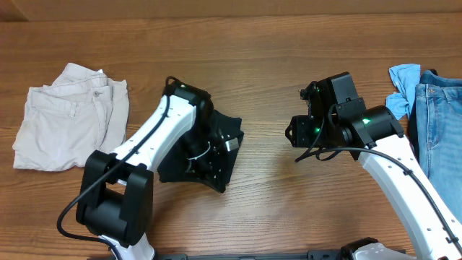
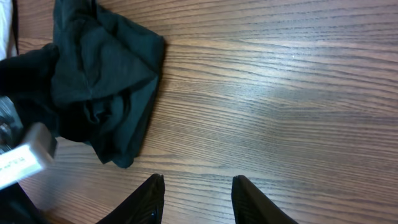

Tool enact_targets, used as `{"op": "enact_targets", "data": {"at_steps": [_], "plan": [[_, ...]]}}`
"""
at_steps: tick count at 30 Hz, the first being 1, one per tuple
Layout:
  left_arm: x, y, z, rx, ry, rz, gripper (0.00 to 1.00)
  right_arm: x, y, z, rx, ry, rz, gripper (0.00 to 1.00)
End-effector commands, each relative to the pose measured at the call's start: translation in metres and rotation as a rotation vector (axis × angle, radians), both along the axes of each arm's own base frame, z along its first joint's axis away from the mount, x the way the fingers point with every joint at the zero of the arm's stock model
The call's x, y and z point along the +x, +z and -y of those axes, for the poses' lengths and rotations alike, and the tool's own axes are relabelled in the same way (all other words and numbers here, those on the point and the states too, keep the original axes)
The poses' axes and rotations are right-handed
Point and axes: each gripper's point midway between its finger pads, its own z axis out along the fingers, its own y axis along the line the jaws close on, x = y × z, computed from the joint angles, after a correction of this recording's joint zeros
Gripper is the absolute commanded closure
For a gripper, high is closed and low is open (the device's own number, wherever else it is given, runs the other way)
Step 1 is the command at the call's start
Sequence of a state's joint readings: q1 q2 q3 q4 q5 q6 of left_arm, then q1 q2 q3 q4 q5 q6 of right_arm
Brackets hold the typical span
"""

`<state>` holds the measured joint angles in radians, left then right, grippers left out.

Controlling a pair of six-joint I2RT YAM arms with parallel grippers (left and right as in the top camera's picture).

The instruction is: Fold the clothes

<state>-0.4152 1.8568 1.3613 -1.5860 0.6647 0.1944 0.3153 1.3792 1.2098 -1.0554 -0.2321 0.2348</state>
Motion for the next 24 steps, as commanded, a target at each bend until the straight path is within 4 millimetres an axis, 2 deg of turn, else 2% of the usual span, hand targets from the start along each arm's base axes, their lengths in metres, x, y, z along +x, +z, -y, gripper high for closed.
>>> {"op": "enact_targets", "data": {"at_steps": [1,4,6,8,9,10,11,12,13,14,16,17,20,21,23,24], "plan": [[0.006,0.007,-0.008,0.087,0.051,0.097,0.96,0.005,0.006,-0.001,0.010,0.001,0.022,0.61],[0.033,0.018,-0.020,0.162,0.179,0.275,0.96,0.007,0.006,-0.002,0.016,-0.001,0.029,0.58],[0.053,0.035,-0.038,0.214,0.295,0.420,0.90,0.010,0.008,-0.011,0.061,0.018,0.033,0.56],[0.069,0.057,-0.069,0.293,0.429,0.561,0.81,0.015,0.010,-0.031,0.156,0.065,0.036,0.56],[0.075,0.066,-0.085,0.332,0.487,0.620,0.73,0.018,0.011,-0.041,0.199,0.089,0.036,0.56],[0.082,0.076,-0.108,0.391,0.553,0.692,0.60,0.022,0.011,-0.054,0.254,0.118,0.033,0.56],[0.087,0.084,-0.132,0.454,0.610,0.754,0.58,0.026,0.010,-0.068,0.308,0.144,0.026,0.57],[0.089,0.087,-0.150,0.492,0.653,0.774,0.59,0.030,0.004,-0.083,0.349,0.168,0.015,0.66],[0.090,0.086,-0.157,0.498,0.653,0.773,0.61,0.033,0.001,-0.093,0.371,0.193,0.013,0.75],[0.091,0.082,-0.163,0.506,0.645,0.761,0.64,0.035,-0.003,-0.102,0.390,0.217,0.012,0.79],[0.091,0.068,-0.170,0.529,0.618,0.727,0.67,0.036,-0.011,-0.124,0.427,0.275,0.015,0.79],[0.096,0.052,-0.173,0.548,0.601,0.706,0.69,0.036,-0.017,-0.134,0.433,0.300,0.016,0.80],[0.121,0.010,-0.171,0.547,0.585,0.696,0.77,0.041,-0.025,-0.134,0.404,0.266,0.012,0.85],[0.132,-0.006,-0.162,0.496,0.570,0.689,0.80,0.042,-0.024,-0.134,0.402,0.264,0.017,0.85],[0.149,-0.038,-0.130,0.323,0.533,0.622,0.91,0.043,-0.025,-0.131,0.392,0.254,0.016,0.85],[0.150,-0.049,-0.128,0.319,0.529,0.593,0.96,0.043,-0.027,-0.130,0.384,0.249,0.013,0.85]]}}
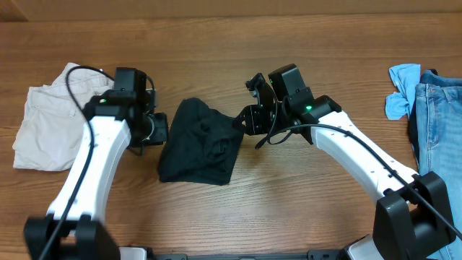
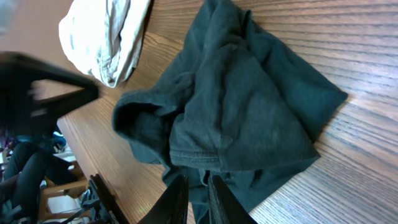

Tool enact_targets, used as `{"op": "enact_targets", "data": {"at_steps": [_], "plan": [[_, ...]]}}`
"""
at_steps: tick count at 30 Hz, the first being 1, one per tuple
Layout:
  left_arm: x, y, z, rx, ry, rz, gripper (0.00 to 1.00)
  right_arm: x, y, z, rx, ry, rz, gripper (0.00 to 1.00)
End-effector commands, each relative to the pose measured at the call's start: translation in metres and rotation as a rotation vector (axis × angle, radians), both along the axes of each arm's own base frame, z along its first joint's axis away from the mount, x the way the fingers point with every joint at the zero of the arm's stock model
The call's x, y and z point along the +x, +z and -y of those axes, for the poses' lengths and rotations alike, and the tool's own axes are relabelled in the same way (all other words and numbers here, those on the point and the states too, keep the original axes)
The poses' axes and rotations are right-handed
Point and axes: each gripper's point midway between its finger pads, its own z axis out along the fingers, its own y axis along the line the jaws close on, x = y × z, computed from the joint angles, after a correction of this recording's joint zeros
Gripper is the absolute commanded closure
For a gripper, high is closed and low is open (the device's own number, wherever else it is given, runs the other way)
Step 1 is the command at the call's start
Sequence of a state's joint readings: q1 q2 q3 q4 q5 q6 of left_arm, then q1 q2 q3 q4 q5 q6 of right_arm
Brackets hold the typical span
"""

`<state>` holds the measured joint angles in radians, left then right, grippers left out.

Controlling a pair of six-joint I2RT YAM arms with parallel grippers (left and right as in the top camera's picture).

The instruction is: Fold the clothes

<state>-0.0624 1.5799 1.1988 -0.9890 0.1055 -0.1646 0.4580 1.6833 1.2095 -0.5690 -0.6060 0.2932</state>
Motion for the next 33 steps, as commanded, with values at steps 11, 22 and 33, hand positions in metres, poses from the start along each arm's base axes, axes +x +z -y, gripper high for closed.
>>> {"op": "enact_targets", "data": {"at_steps": [11,22,33], "plan": [[-0.049,-0.022,0.082,-0.310,-0.305,-0.226,0.96,0.003,-0.008,0.021,-0.068,-0.052,-0.032,0.85],[-0.085,-0.010,0.073,-0.267,-0.449,-0.268,0.96,0.004,-0.008,0.022,-0.068,-0.055,-0.032,0.83],[-0.122,-0.035,0.123,-0.436,-0.563,-0.296,0.96,0.003,-0.009,0.022,-0.070,-0.055,-0.035,0.83]]}}
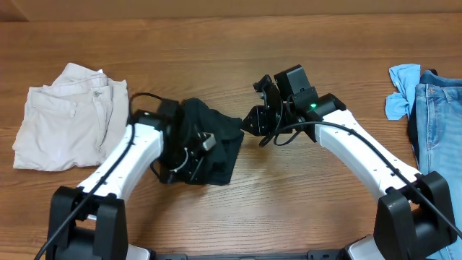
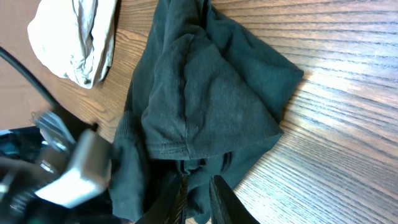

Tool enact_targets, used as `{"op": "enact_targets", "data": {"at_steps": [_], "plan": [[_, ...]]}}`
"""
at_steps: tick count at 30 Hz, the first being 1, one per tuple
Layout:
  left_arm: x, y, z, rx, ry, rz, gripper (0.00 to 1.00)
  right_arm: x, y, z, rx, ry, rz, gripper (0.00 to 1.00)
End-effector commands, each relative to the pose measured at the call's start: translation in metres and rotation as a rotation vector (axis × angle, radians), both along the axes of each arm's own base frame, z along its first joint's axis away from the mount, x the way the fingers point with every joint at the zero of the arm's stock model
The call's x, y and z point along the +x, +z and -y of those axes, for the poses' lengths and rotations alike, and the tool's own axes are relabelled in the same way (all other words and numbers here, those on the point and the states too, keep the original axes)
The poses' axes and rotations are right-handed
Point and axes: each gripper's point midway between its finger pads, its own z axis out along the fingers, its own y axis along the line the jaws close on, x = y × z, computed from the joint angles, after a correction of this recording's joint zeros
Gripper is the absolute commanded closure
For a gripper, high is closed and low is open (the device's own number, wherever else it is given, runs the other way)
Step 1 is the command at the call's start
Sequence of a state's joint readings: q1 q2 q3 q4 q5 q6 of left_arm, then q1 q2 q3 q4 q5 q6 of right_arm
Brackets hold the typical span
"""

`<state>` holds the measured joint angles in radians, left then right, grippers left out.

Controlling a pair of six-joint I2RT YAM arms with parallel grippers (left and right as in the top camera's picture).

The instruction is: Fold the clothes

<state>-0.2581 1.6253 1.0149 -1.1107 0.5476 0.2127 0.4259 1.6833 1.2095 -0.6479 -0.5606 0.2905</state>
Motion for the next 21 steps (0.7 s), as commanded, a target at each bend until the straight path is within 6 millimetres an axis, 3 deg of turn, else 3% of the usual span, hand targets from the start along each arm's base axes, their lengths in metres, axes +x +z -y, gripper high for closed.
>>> {"op": "enact_targets", "data": {"at_steps": [1,4,7,10,12,14,16,19,21], "plan": [[-0.008,0.002,0.018,-0.056,0.005,-0.017,0.96,0.003,0.004,0.001,-0.001,0.000,0.018,0.83],[0.002,0.024,0.022,-0.087,0.013,0.059,0.96,0.003,0.003,0.002,-0.006,0.000,0.018,0.83],[0.028,0.058,0.006,-0.018,0.098,0.238,0.96,0.002,0.003,0.002,-0.007,0.000,0.017,0.83],[0.061,0.099,-0.054,0.189,0.350,0.491,0.96,0.002,0.003,0.002,-0.008,0.000,0.014,0.83],[0.069,0.105,-0.076,0.248,0.424,0.544,0.96,0.002,0.003,0.002,-0.008,0.000,0.014,0.83],[0.072,0.093,-0.083,0.262,0.444,0.520,0.96,0.002,0.003,0.002,-0.008,0.000,0.014,0.83],[0.074,0.061,-0.081,0.274,0.441,0.453,0.96,0.002,0.003,0.002,-0.008,0.000,0.014,0.83],[0.084,0.014,-0.058,0.187,0.409,0.359,0.96,0.001,0.002,0.002,-0.010,0.000,0.008,0.83],[0.090,-0.004,-0.040,0.110,0.390,0.308,0.96,0.001,0.002,0.002,-0.011,0.000,0.007,0.83]]}}
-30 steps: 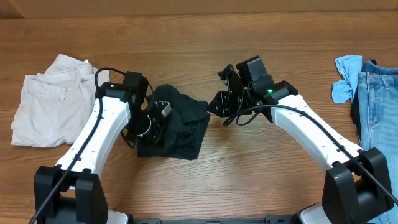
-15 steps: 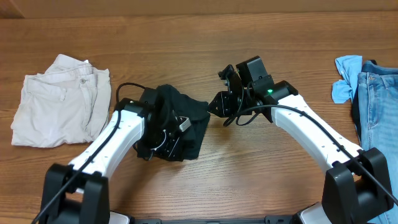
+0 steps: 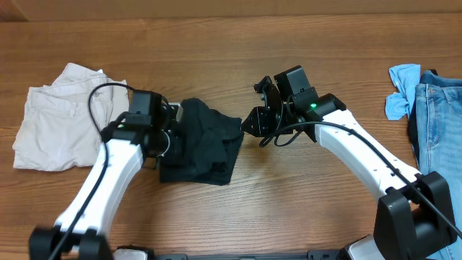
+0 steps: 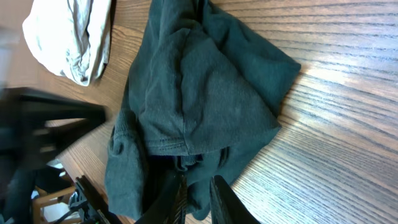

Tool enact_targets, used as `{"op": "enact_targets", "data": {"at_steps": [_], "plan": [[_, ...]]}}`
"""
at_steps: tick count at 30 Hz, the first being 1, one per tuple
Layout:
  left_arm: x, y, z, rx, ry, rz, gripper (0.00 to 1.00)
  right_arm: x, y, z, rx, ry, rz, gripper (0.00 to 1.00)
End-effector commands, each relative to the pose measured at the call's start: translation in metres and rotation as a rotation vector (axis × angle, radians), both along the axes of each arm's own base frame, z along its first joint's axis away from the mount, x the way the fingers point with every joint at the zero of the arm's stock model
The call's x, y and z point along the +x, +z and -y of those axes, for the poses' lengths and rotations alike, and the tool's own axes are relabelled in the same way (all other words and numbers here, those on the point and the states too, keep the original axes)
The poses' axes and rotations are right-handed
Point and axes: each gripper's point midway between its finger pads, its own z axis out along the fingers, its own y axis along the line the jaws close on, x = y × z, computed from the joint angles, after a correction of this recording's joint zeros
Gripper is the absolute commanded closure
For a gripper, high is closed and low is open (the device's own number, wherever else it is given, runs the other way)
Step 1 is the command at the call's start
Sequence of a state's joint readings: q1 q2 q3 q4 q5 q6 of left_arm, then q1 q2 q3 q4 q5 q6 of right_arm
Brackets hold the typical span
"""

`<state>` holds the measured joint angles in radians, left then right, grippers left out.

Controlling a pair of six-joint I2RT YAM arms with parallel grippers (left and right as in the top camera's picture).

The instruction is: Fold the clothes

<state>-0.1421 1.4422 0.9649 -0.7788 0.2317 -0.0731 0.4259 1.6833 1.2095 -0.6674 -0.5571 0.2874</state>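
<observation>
A crumpled black garment lies in a heap at the table's middle. My right gripper is at the heap's right corner. In the right wrist view the black garment fills the frame, and my right gripper stands nearly closed with a fold of dark cloth pinched between its fingers. My left gripper sits at the heap's left edge, touching or just beside the cloth. It shows only as a dark blur in the right wrist view, so its jaws cannot be read.
Folded beige trousers lie at the far left, close to the left arm. Blue jeans and a light blue cloth lie at the right edge. Bare wooden table lies in front.
My left gripper has moved from over the lower left of the black heap to its left edge, nearer the trousers. The right gripper and the garment are nearly unchanged.
First my left gripper was on the black heap while the right stood open over bare wood to its right. Then the left was back by the trousers and the right had closed on the heap's right corner. The left returned onto the heap, and is now at its left edge.
</observation>
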Motion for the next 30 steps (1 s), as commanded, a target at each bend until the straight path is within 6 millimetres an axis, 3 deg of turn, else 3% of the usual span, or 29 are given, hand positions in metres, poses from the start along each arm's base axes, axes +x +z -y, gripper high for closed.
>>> {"op": "enact_targets", "data": {"at_steps": [1,5,8,10,12,15,17,20,22,24,25,28,30], "plan": [[-0.003,-0.027,0.039,-0.190,-0.060,-0.098,0.96,0.003,0.004,0.001,-0.001,-0.001,0.017,0.83],[-0.031,-0.007,0.093,-0.426,-0.251,-0.154,0.96,0.000,0.002,0.002,-0.008,0.000,0.004,0.83],[-0.056,-0.007,0.116,-0.424,-0.337,-0.207,0.96,0.002,0.001,0.004,-0.017,-0.006,0.008,0.83],[-0.071,-0.013,0.119,-0.369,-0.365,-0.249,0.96,0.001,0.001,0.004,-0.017,-0.006,0.008,0.83],[-0.080,-0.023,0.108,-0.269,-0.315,-0.304,0.96,0.001,0.001,0.004,-0.018,-0.006,0.006,0.83],[-0.068,-0.020,0.092,-0.230,-0.218,-0.285,0.96,0.000,0.002,0.003,-0.014,-0.003,0.003,0.82],[-0.051,-0.001,0.082,-0.252,-0.176,-0.212,0.96,-0.003,0.005,-0.002,0.016,0.016,-0.005,0.82],[-0.020,0.049,0.056,-0.274,-0.140,0.000,0.96,-0.008,0.011,-0.016,0.055,0.073,0.024,0.81],[-0.009,0.073,0.036,-0.270,-0.091,0.102,0.93,-0.005,0.008,-0.020,0.021,0.074,0.061,0.66],[-0.005,0.085,0.020,-0.267,-0.043,0.152,0.88,0.000,0.002,-0.018,-0.053,0.051,0.107,0.60],[-0.004,0.090,0.011,-0.266,-0.013,0.169,0.87,0.003,-0.003,-0.019,-0.093,0.043,0.134,0.51],[-0.009,0.087,0.002,-0.262,0.020,0.140,0.85,0.004,-0.027,-0.032,-0.181,0.061,0.167,0.36],[-0.012,0.085,0.002,-0.262,0.021,0.125,0.85,0.002,-0.043,-0.037,-0.225,0.100,0.186,0.34]]}}
